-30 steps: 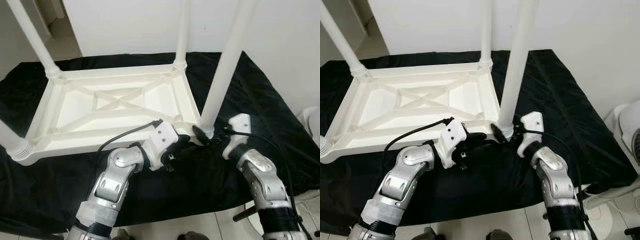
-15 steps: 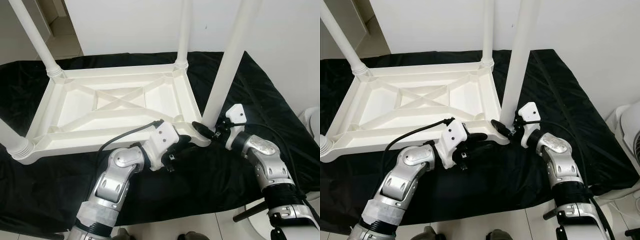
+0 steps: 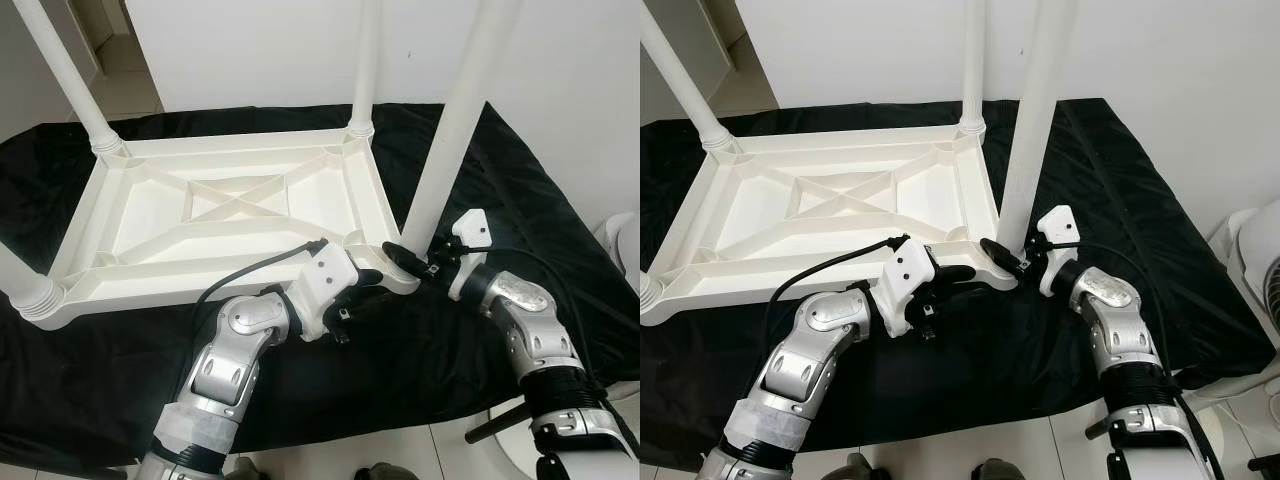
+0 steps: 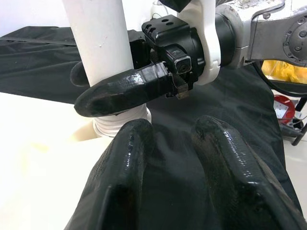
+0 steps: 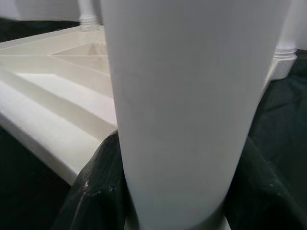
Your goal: Building children table
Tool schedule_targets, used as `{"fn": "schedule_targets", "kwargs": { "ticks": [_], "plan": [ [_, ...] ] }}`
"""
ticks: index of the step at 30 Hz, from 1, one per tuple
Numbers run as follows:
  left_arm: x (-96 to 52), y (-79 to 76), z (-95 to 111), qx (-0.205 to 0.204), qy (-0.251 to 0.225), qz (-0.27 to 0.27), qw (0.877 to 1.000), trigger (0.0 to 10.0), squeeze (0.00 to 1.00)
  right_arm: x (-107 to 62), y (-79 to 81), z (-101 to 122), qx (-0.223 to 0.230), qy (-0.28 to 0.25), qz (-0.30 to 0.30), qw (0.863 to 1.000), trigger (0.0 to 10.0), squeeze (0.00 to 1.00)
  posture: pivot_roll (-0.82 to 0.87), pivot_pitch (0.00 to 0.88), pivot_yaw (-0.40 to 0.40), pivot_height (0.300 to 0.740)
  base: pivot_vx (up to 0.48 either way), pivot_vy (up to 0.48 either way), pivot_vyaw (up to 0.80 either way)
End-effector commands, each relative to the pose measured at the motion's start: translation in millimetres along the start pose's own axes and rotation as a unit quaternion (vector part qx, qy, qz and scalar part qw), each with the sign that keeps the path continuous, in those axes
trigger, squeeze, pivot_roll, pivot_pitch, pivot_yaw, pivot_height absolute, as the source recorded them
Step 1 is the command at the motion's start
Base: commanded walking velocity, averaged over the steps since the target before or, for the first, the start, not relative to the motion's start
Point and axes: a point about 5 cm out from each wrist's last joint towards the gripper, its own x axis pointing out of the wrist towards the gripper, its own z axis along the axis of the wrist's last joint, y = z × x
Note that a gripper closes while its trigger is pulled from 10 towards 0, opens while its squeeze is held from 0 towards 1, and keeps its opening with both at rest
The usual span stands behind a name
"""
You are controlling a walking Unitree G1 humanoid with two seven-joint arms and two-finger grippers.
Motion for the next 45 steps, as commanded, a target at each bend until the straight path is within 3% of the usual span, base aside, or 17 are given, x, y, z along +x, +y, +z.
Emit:
{"fn": "schedule_targets", "kwargs": {
  "ticks": [1, 7, 9, 12, 14, 16, 19, 20, 24, 27, 28, 29, 40, 41, 42, 43, 45],
  "plan": [
    [-0.9, 7.3, 1, 0.005, 0.004, 0.07, 0.997, 10.0, 0.0, 3.7, 7.0, -3, 0.008, 0.004, -0.019, 1.0, 10.0, 0.0, -0.14, 0.048, 0.03, 0.74, 0.0, 0.0, 0.0],
    [0.0, 5.4, 1, 0.003, 0.003, 0.068, 0.998, 10.0, 0.0, 4.7, 7.7, 1, 0.021, -0.007, -0.117, 0.993, 10.0, 0.0, -0.14, 0.043, 0.028, 0.74, 0.0, 0.0, 0.0],
    [-0.1, 4.4, 0, 0.003, 0.003, 0.066, 0.998, 10.0, 0.0, 7.0, 16.0, 2, 0.036, -0.009, -0.162, 0.986, 10.0, 0.0, -0.14, 0.041, 0.027, 0.74, 0.0, 0.0, 0.0],
    [-0.2, 4.1, 0, 0.003, 0.004, 0.066, 0.998, 10.0, 0.0, 7.6, 19.3, 2, 0.041, -0.009, -0.18, 0.983, 10.0, 0.0, -0.14, 0.041, 0.027, 0.74, 0.0, 0.0, 0.0],
    [-0.4, 4.0, 0, 0.003, 0.004, 0.065, 0.998, 10.0, 0.0, 8.4, 24.7, 0, 0.056, -0.006, -0.21, 0.976, 10.0, 0.0, -0.14, 0.04, 0.026, 0.74, 0.0, 0.0, 0.0],
    [-1.3, 3.7, -1, 0.003, 0.005, 0.065, 0.998, 10.0, 0.0, 9.9, 38.5, -2, 0.074, -0.001, -0.267, 0.961, 10.0, 0.0, -0.14, 0.038, 0.023, 0.74, 0.0, 0.0, 0.0],
    [-1.2, 3.6, -1, 0.002, 0.005, 0.065, 0.998, 10.0, 0.0, 11.4, 45.9, -2, 0.081, 0.001, -0.291, 0.953, 10.0, 0.0, -0.14, 0.038, 0.023, 0.74, 0.0, 0.0, 0.0],
    [-1.1, 3.1, -1, 0.002, 0.005, 0.065, 0.998, 10.0, 0.0, 12.4, 50.9, -2, 0.084, 0.002, -0.32, 0.944, 10.0, 0.0, -0.14, 0.038, 0.021, 0.74, 0.0, 0.0, 0.0],
    [-1.4, 2.3, -1, 0.001, 0.005, 0.064, 0.998, 10.0, 0.0, 17.4, 60.8, 3, 0.1, -0.006, -0.341, 0.935, 10.0, 0.0, -0.14, 0.037, 0.022, 0.74, 0.0, 0.0, 0.0],
    [-1.5, 1.9, -1, 0.0, 0.005, 0.063, 0.998, 10.0, 0.0, 19.9, 65.2, 8, 0.09, -0.014, -0.337, 0.937, 10.0, 0.0, -0.14, 0.036, 0.026, 0.74, 0.0, 0.0, 0.0],
    [-1.3, 1.4, -1, 0.001, 0.005, 0.061, 0.998, 10.0, 0.0, 17.8, 63.8, 10, 0.088, -0.017, -0.337, 0.937, 10.0, 0.39, -0.14, 0.036, 0.026, 0.74, 0.0, 0.0, 0.0],
    [-1.1, 1.3, -1, 0.001, 0.005, 0.06, 0.998, 10.0, 0.0, 16.5, 63.1, 10, 0.091, -0.019, -0.339, 0.936, 10.0, 1.0, -0.14, 0.034, 0.025, 0.74, 0.0, 0.0, 0.0],
    [-2.6, 1.4, -1, 0.002, 0.005, 0.062, 0.998, 10.0, 0.0, 1.1, 49.6, 13, 0.089, -0.029, -0.307, 0.947, 10.0, 1.0, -0.14, 0.031, 0.022, 0.74, 0.0, 0.0, 0.0],
    [-3.7, 1.1, -2, 0.003, 0.006, 0.059, 0.998, 10.0, 0.0, -4.3, 45.2, 11, 0.086, -0.029, -0.282, 0.955, 10.0, 0.0, -0.14, 0.03, 0.023, 0.74, 0.0, 0.0, 0.0],
    [-3.7, 1.1, -2, 0.003, 0.006, 0.059, 0.998, 10.0, 0.0, -4.3, 45.2, 11, 0.086, -0.029, -0.282, 0.955, 10.0, 0.0, -0.14, 0.03, 0.023, 0.74, 0.0, 0.0, 0.0],
    [-5.7, 1.6, -2, 0.006, 0.008, 0.055, 0.998, 10.0, 0.0, -12.7, 37.8, 8, 0.081, -0.024, -0.248, 0.965, 10.0, 0.0, -0.14, 0.03, 0.025, 0.74, 0.0, 0.0, 0.0],
    [-7.0, 2.9, -2, 0.008, 0.009, 0.054, 0.998, 10.0, 0.0, -16.8, 33.7, 8, 0.067, -0.023, -0.223, 0.972, 10.0, 0.0, -0.14, 0.03, 0.029, 0.74, 0.0, 0.0, 0.0]
  ]
}}
